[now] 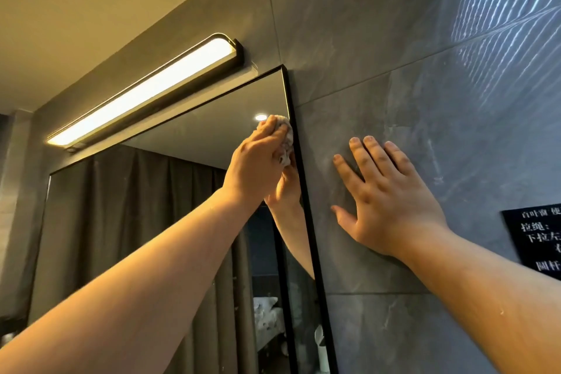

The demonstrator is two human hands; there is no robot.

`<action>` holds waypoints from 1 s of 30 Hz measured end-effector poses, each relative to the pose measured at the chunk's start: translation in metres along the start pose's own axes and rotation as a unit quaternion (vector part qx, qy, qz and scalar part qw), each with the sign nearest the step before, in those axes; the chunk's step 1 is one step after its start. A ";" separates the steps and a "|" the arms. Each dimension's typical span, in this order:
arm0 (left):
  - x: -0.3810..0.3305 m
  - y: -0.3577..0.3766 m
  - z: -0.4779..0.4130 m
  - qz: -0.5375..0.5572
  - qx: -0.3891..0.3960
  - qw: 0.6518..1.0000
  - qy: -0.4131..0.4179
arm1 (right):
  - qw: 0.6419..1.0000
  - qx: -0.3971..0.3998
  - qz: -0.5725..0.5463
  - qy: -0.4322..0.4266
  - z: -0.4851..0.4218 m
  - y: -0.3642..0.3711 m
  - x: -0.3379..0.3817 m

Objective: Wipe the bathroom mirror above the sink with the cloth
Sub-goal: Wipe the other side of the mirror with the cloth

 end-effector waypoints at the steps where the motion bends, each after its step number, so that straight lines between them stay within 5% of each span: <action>1: 0.002 -0.004 -0.008 -0.006 0.001 1.000 -0.014 | 1.000 0.001 -0.001 0.001 0.000 0.000 0.000; 10: 0.015 -0.039 -0.065 0.024 0.029 0.995 -0.096 | 1.000 -0.003 0.005 0.005 0.000 0.000 -0.001; 18: 0.012 -0.018 -0.028 -0.032 0.014 0.997 -0.075 | 1.000 0.000 0.004 0.005 0.001 -0.002 -0.001; 30: -0.022 0.009 0.043 0.032 -0.034 0.998 -0.029 | 1.000 0.005 0.006 0.004 0.000 -0.001 0.000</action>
Point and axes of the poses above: each hand's wrist, its own z-axis away from the middle knuckle, its own y-axis out of the palm, x = y × z, the point moved 9 cm from there along -z, towards the middle knuckle, and after that the axes turned 15 degrees about x, right-handed, at the moved point
